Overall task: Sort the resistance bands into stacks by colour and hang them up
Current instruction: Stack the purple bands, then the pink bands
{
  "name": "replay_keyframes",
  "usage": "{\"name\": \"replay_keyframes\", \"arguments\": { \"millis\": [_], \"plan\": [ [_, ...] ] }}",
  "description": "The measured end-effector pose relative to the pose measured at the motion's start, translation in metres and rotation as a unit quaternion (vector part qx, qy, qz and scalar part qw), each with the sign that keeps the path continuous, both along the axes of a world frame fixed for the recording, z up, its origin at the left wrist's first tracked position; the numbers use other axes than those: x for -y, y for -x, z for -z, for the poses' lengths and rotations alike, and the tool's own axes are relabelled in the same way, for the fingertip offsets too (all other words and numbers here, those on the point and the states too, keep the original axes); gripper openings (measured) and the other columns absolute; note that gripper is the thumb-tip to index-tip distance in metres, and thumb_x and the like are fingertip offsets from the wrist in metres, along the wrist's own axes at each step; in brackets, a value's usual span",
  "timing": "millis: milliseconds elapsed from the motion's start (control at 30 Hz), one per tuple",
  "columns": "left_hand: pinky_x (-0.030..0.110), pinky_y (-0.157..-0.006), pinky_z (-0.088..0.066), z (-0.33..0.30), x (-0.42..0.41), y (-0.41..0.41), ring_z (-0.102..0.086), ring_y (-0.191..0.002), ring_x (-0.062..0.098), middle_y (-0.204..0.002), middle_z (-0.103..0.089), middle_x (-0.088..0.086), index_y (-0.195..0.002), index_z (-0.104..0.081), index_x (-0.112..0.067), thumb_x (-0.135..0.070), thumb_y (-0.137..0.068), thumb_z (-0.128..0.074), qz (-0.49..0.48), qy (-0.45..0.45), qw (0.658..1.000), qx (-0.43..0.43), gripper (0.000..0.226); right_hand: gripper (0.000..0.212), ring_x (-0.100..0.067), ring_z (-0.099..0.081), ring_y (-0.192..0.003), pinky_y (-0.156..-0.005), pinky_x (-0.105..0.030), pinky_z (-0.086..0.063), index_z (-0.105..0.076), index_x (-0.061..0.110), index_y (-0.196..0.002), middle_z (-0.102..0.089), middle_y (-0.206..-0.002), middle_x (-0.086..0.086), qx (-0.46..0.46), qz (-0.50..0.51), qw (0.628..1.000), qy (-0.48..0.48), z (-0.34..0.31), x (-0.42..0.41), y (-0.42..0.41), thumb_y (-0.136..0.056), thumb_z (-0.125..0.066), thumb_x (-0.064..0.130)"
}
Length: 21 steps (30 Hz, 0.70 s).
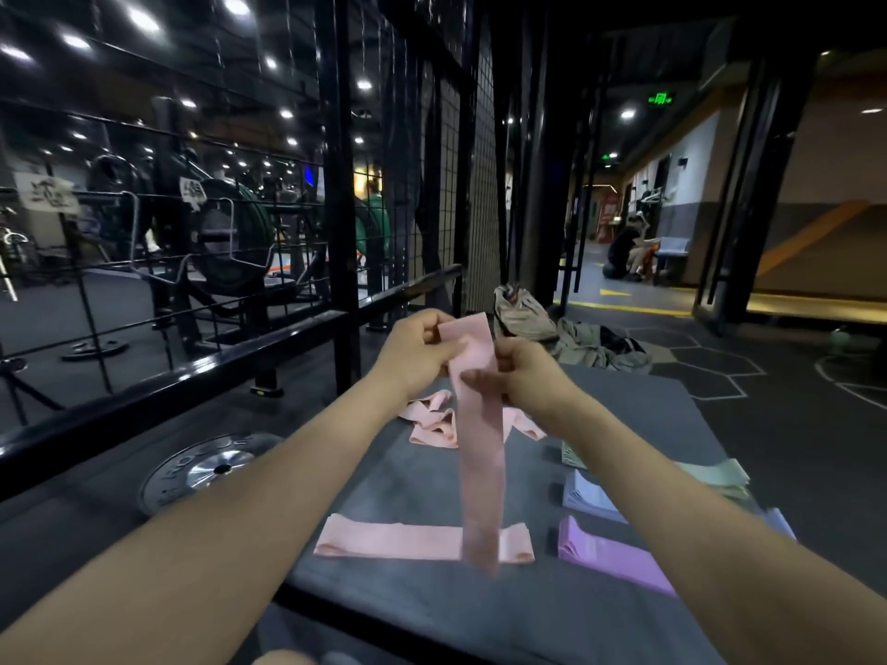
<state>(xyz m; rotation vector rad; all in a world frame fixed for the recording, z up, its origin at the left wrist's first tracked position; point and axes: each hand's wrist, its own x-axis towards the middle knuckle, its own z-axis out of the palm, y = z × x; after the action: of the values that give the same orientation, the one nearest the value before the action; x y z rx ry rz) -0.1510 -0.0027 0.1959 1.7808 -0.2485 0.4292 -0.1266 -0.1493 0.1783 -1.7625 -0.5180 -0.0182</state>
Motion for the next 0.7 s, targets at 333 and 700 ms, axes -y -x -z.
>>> {"name": "replay_keyframes", "arguments": {
  "millis": [333, 700],
  "plan": [
    [0.038, -0.073, -0.051, 0.037, -0.016, -0.005, -0.055, -0.072, 0.021, -0.076, -0.059, 0.007, -0.076, -0.060, -0.013, 0.004, -0.089, -0.055, -0.037, 0.107, 0.991, -0.071, 0.022, 0.011, -0.017, -0.059, -0.066, -0.071, -0.035, -0.052, -0.063, 0.006, -0.077, -0.065, -0.074, -0.009, -0.051, -0.033, 0.996, 0.058, 0.035, 0.001, 0.003, -0.077, -0.071, -0.001],
    [0.025, -0.065, -0.054, 0.107, -0.088, -0.025, -0.059, -0.075, 0.017, -0.085, -0.060, 0.008, -0.078, -0.054, -0.011, 0.002, -0.091, -0.045, -0.209, 0.286, 0.927, -0.121, 0.021, 0.004, -0.015, -0.051, -0.073, -0.070, -0.026, -0.043, -0.067, 0.007, -0.078, -0.059, -0.074, -0.002, -0.126, -0.015, 0.944, 0.305, 0.124, 0.048, -0.011, -0.082, -0.066, 0.008]
  ]
}}
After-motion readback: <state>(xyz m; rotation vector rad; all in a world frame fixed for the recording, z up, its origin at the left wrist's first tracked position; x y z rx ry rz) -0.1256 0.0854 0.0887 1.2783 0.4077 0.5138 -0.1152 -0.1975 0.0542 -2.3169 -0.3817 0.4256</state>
